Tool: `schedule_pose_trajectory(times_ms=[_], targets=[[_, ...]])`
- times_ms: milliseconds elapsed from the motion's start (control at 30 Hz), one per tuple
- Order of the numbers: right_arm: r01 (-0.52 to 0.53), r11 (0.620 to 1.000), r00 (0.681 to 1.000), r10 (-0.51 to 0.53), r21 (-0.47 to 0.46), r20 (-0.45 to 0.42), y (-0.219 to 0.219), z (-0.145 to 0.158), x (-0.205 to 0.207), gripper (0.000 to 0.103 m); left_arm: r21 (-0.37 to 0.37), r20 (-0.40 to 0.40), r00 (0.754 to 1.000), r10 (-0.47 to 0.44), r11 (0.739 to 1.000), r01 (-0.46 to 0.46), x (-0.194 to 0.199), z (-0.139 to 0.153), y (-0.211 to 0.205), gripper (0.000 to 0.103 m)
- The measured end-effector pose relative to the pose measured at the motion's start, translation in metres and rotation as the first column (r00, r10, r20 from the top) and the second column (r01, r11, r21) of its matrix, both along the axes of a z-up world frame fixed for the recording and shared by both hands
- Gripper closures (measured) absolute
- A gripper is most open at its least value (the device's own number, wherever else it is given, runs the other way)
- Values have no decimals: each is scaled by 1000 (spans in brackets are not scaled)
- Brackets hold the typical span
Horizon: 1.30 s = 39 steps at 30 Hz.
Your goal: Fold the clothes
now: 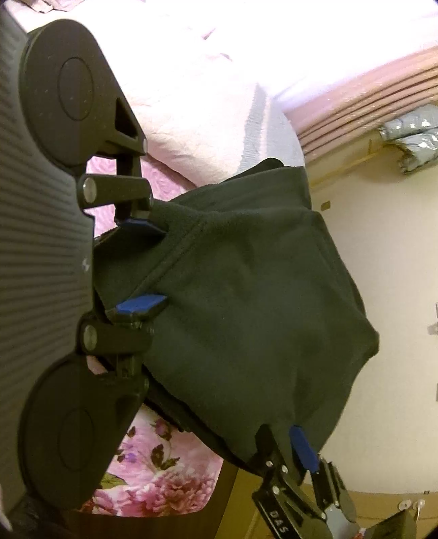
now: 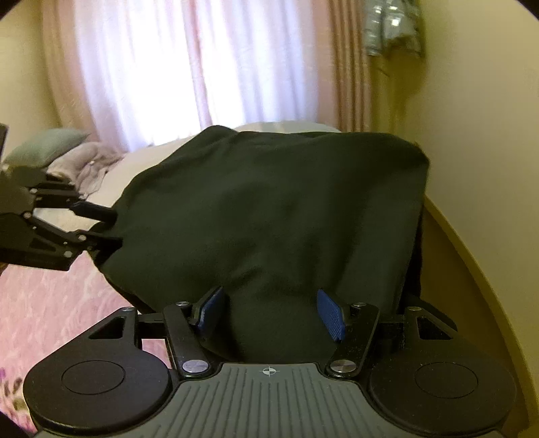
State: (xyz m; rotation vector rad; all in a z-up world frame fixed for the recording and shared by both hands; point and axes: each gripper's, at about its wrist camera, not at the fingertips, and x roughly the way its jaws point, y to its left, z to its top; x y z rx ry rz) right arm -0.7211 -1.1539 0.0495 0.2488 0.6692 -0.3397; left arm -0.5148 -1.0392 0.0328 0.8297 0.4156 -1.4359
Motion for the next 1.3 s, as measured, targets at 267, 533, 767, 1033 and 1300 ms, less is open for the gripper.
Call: schedule_pose_trajectory(times_ms=[267, 533, 767, 1033, 1300], targets=[[71, 997, 994, -69, -17, 79, -10, 27, -8, 39, -38, 26, 999, 27, 999, -26, -3, 15, -11, 65], [112, 994, 991, -113, 16, 75, -4, 17, -24, 39, -65, 4, 999, 52, 997, -51, -8, 16, -3, 63], [209, 978, 970, -208, 3, 126, 1, 30, -48, 39, -104, -29, 995, 94, 990, -96, -4, 27, 19, 62], [311, 950, 943, -311, 18, 115, 33, 23, -66, 31, -92, -89, 987, 134, 986, -142, -12, 20, 62, 52], [367, 928, 926, -372, 69, 71, 85, 10, -64, 0, -20, -229, 946, 228, 971, -239, -18, 5, 114, 9]])
